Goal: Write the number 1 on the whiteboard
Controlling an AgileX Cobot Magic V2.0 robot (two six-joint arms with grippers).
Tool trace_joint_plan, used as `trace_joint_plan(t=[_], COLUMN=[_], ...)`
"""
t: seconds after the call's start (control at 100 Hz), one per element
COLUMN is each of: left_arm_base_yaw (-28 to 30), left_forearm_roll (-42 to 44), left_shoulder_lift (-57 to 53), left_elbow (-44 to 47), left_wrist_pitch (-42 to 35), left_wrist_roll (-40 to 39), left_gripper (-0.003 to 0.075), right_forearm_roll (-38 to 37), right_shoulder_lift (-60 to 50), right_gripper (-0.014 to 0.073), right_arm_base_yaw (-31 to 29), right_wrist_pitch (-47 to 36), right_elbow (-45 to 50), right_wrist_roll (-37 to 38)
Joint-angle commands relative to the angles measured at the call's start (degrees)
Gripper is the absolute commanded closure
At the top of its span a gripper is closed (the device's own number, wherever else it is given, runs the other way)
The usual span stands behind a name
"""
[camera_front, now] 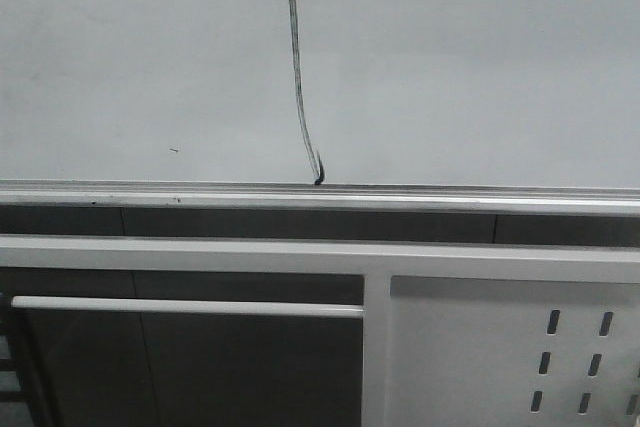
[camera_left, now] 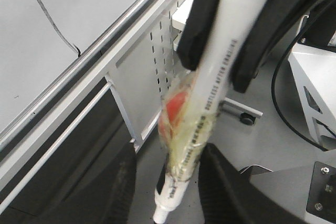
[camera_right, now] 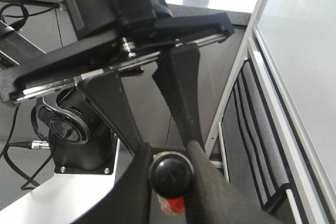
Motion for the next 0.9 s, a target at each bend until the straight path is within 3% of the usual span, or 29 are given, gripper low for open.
trace_joint_plan(t=[0.0,0.89], left_arm_base_yaw=[-0.2,-0.2], left_forearm_roll=[-3.1,-4.3], left_shoulder_lift=[0.8,0.8], left_elbow=[-1.9,-1.9], left_wrist_pitch=[-3.8,-4.1], left_wrist_roll=[-0.7,-0.7], left_gripper=[0.0479,0.0479], right_forearm_roll=[0.9,2.4], right_shoulder_lift=[-0.9,-0.9], right_gripper=[0.0663,0.0663], right_arm_base_yaw=[-0.4,-0.1], right_wrist_pitch=[0.1,3.0], right_elbow=[-1.8,-4.9], right_wrist_roll=[-0.2,-0.2])
